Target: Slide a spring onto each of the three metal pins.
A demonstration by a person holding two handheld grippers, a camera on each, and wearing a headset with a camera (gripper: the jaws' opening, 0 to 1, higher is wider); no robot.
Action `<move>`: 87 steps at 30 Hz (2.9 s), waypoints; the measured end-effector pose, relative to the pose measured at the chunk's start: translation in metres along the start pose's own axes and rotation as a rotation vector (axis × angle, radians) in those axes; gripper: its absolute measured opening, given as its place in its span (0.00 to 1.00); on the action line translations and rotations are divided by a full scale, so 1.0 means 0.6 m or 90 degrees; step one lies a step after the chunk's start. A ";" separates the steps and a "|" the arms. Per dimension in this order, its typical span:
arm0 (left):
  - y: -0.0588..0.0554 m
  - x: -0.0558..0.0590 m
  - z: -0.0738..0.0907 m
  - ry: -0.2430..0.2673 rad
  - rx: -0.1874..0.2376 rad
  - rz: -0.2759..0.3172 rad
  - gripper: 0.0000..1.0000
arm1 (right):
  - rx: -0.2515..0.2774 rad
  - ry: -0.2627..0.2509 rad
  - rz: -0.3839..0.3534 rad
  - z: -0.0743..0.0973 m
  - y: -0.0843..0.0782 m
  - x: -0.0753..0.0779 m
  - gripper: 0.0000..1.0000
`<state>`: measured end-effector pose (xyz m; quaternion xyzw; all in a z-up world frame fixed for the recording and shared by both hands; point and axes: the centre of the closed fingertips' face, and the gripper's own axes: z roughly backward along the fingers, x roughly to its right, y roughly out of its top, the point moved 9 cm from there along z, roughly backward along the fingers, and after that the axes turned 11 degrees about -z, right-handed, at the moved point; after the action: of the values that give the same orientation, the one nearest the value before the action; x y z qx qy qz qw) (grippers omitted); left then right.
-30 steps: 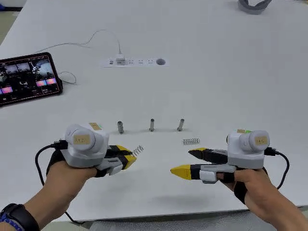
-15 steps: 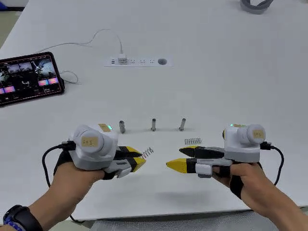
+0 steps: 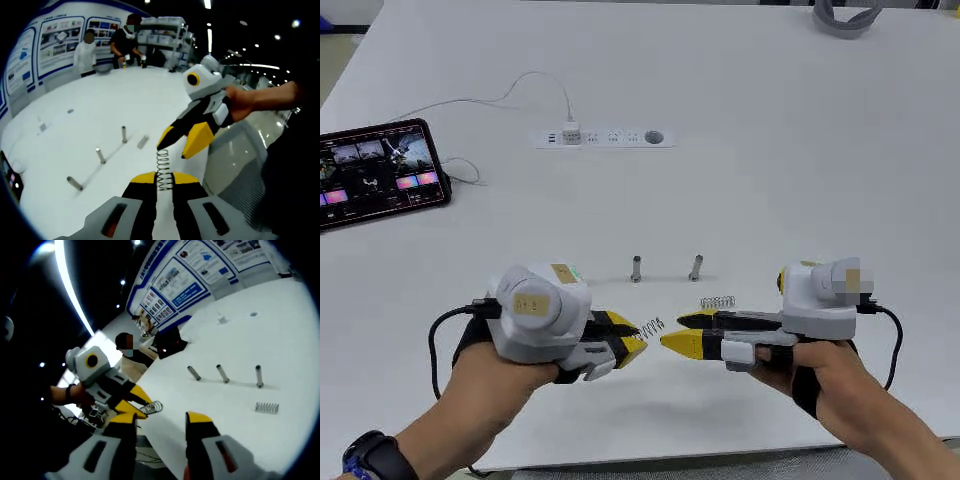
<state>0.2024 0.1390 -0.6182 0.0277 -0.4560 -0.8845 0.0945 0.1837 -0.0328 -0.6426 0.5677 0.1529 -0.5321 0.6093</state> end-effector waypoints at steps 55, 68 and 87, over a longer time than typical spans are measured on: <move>0.034 0.003 -0.025 -0.065 0.004 -0.090 0.10 | -0.237 0.020 0.286 -0.011 0.064 -0.068 0.12; 0.036 0.008 -0.030 -0.083 -0.008 -0.122 0.10 | -0.296 0.017 0.335 -0.016 0.055 -0.061 0.12; 0.019 0.007 -0.025 -0.068 0.015 -0.092 0.11 | -0.267 0.005 0.327 -0.017 0.051 -0.058 0.12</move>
<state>0.2019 0.1196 -0.6174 0.0140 -0.4679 -0.8837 0.0057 0.1994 -0.0141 -0.6022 0.4520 0.1130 -0.3160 0.8265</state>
